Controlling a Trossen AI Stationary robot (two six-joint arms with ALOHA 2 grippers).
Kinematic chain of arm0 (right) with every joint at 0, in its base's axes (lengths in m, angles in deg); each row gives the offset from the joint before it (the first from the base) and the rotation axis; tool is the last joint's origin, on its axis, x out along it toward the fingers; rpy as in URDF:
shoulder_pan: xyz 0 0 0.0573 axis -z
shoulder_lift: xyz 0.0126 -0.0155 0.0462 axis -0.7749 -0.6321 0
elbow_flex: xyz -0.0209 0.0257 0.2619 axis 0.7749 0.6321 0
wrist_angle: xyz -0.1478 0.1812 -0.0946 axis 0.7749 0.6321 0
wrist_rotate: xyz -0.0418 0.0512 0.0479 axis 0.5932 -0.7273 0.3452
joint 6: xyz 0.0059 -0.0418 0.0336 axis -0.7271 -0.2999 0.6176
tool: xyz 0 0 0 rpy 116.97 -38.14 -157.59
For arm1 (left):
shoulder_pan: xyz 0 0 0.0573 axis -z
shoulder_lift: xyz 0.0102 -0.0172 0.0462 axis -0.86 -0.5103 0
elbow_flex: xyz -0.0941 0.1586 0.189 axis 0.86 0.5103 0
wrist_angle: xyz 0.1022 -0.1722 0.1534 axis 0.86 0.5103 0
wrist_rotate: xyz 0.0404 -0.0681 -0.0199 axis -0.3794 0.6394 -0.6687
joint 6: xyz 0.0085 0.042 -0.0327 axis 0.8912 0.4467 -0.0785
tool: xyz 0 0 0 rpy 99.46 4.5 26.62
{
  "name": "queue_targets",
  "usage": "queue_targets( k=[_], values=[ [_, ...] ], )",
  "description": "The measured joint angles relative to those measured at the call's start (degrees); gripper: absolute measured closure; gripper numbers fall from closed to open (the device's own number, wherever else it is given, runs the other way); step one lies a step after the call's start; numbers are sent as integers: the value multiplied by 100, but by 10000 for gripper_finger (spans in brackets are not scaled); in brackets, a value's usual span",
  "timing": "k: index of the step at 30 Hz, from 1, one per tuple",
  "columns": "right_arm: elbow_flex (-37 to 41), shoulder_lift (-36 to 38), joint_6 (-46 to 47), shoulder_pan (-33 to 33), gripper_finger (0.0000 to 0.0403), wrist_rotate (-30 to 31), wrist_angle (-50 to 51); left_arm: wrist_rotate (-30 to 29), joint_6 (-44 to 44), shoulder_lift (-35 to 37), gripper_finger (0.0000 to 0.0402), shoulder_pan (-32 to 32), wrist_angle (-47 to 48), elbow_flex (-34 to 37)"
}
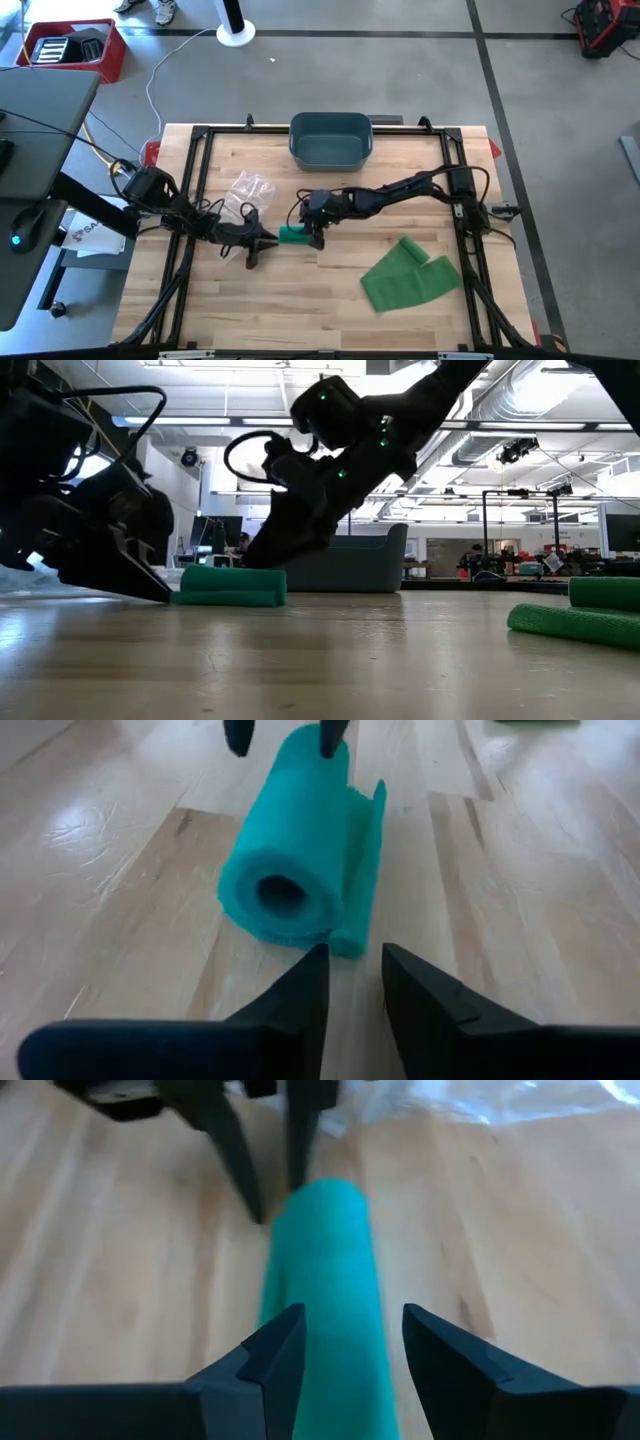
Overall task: Roll bandage
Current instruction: Roll the blue bandage
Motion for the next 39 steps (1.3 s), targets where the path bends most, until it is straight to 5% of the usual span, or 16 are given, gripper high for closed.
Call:
queue_targets(
  k=[5, 19, 24, 33, 39],
  values=[
    [0, 4, -290, -28, 242, -634, 2, -418, -36, 70, 323, 40, -319, -9],
    [-42, 7, -1347, -446, 242, -750, 43, -1215, 17, 1038, 323, -29, -466, -97],
    [-42, 122, -1389, -444, 242, -449, 211, -926, 604, 1025, 323, -254, -138, -481],
    [-50, 1126, -1293, -461, 242, 1561, 2002, -118, 743, 981, 323, -1169, 1940, -1393],
    [-48, 1167, -1141, -502, 242, 1521, 2075, 866, 744, 1001, 323, -1397, 2923, -1513]
  ],
)
